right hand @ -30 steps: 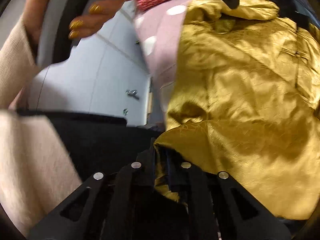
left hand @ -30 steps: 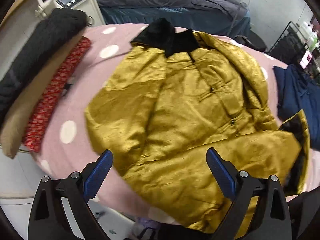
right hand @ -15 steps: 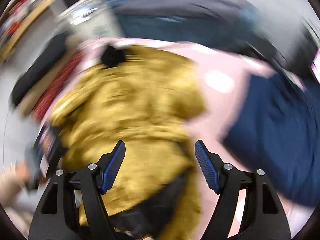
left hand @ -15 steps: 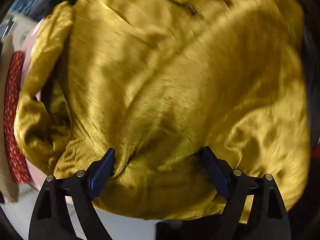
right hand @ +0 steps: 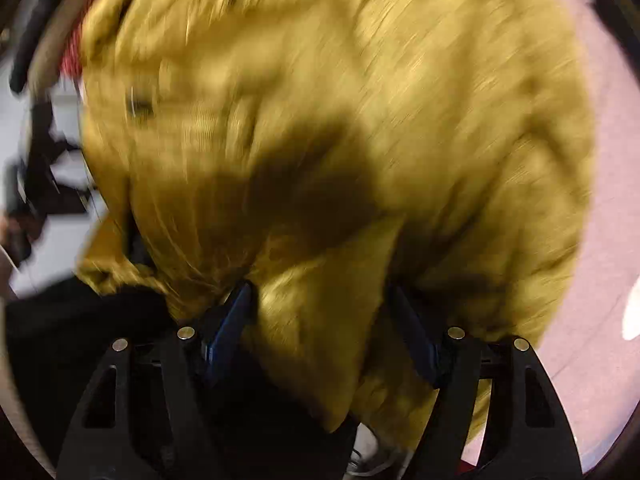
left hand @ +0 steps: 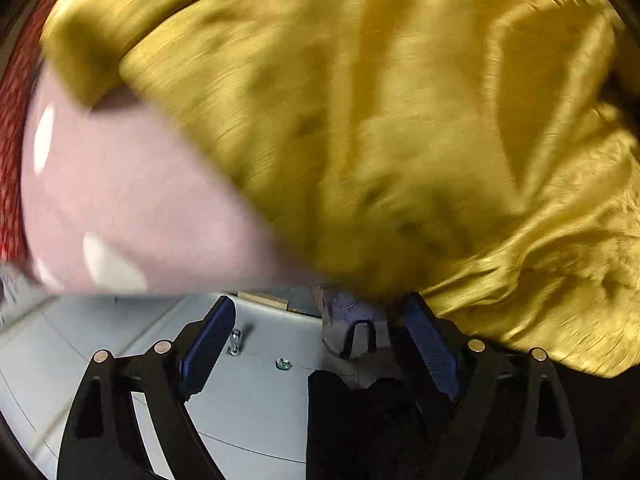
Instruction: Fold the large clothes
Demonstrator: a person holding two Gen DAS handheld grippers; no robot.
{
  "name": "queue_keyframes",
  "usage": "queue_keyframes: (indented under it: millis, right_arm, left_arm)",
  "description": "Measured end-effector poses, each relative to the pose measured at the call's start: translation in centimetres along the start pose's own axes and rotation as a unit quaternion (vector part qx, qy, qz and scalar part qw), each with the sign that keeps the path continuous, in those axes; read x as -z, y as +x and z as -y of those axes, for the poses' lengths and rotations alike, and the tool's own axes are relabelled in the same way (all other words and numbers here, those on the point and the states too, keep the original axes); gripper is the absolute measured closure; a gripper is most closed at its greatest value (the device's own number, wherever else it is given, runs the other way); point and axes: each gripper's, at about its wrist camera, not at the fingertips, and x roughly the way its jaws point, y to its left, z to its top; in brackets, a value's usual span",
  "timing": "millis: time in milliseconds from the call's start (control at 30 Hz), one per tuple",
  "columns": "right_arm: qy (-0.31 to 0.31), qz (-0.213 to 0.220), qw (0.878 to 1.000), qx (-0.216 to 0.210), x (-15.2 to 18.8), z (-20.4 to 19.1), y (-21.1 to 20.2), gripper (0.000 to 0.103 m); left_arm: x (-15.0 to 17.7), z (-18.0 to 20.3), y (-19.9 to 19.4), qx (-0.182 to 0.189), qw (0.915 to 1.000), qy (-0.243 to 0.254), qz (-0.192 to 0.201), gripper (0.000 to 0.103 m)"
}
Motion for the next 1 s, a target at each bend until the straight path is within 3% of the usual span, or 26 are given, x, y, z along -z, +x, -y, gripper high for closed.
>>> queue_keyframes:
  millis: [100,267,400,533,667,767,1000]
  right_arm:
    - [-0.028,0.033,0.999,0.031,0.6,-1.0,-2.1,0.031]
    - [-0.007,0.162,0.987,0.02,-1.1,0.2,-11.3,0.031]
    - [0.036,0.257,0.964,0.065,-5.2,3.2,-17.0,0.031]
    - [0.089,0.304,0.946,0.069,-8.9,4.5,-20.3,0.031]
    - [0.093,0.313,0.94,0.1,-12.9,2.5,-19.9,0.031]
    - [0.083,0.306,0.939,0.131,-16.5,1.2,-18.9,0.031]
    - [0.074,0.315,0.936,0.14,-24.9,-0.7,-18.5,0.031]
  left_arm:
    - [0.9,-1.8,-2.9,0.005,0.9979,-0.04,0.051,0.02]
    - [0.4,-3.6,-8.5,0.003,0.985,-0.091,0.147,0.019]
    - [-4.7,-5.1,-11.3,-0.023,0.9683,-0.147,0.201,0.016]
    - [-10.4,-6.6,-12.6,-0.073,0.9602,-0.177,0.203,0.016]
    - [-13.8,-6.6,-12.9,-0.084,0.958,-0.179,0.208,0.016]
    - [-15.8,-6.7,-11.9,-0.102,0.9604,-0.176,0.19,0.016]
    - [-19.4,-8.1,-12.2,-0.11,0.957,-0.182,0.197,0.016]
